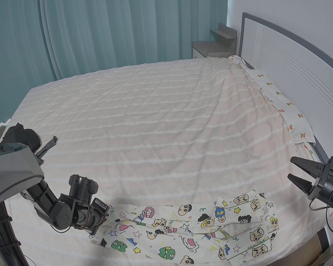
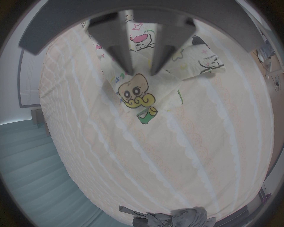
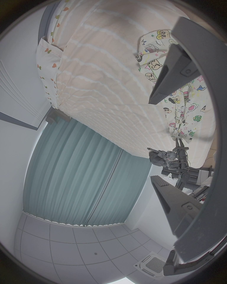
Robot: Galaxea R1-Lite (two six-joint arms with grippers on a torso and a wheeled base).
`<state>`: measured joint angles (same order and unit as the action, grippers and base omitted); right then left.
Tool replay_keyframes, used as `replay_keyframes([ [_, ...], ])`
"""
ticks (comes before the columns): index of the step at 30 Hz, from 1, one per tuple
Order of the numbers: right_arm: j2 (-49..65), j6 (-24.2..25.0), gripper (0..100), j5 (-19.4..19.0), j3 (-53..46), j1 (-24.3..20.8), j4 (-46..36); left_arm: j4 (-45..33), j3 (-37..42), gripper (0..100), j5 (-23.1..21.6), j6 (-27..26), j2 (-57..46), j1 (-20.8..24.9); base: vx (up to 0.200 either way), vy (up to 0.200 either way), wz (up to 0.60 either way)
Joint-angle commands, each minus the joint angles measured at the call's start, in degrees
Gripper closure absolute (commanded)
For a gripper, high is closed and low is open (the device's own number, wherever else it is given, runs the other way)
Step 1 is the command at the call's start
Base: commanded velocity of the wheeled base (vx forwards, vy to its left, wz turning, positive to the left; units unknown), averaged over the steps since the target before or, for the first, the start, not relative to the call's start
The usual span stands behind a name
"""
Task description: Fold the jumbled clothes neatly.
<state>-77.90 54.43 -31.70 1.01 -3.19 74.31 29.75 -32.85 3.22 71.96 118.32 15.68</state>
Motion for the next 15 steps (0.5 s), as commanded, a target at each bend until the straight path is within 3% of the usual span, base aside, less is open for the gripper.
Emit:
replay_keyframes([
  [1, -0.15, -0.03, 0, -0.03, -0.31, -0.06, 0.04, 0.05, 0.07, 100, 0.91, -0.07, -0.11, 0.23, 0.000, 0.000, 0.00],
  [6, -0.59, -0.03, 0, -0.21, -0.31, -0.15, -0.05, 0.23, -0.19, 100, 5.66, -0.86, -3.45, 2.60, 0.000, 0.000, 0.00],
  [15, -0.76, -0.03, 0, -0.30, -0.75, -0.94, -0.05, 0.40, -0.63, 100, 11.81, -11.40, -10.39, 7.26, 0.000, 0.000, 0.00],
])
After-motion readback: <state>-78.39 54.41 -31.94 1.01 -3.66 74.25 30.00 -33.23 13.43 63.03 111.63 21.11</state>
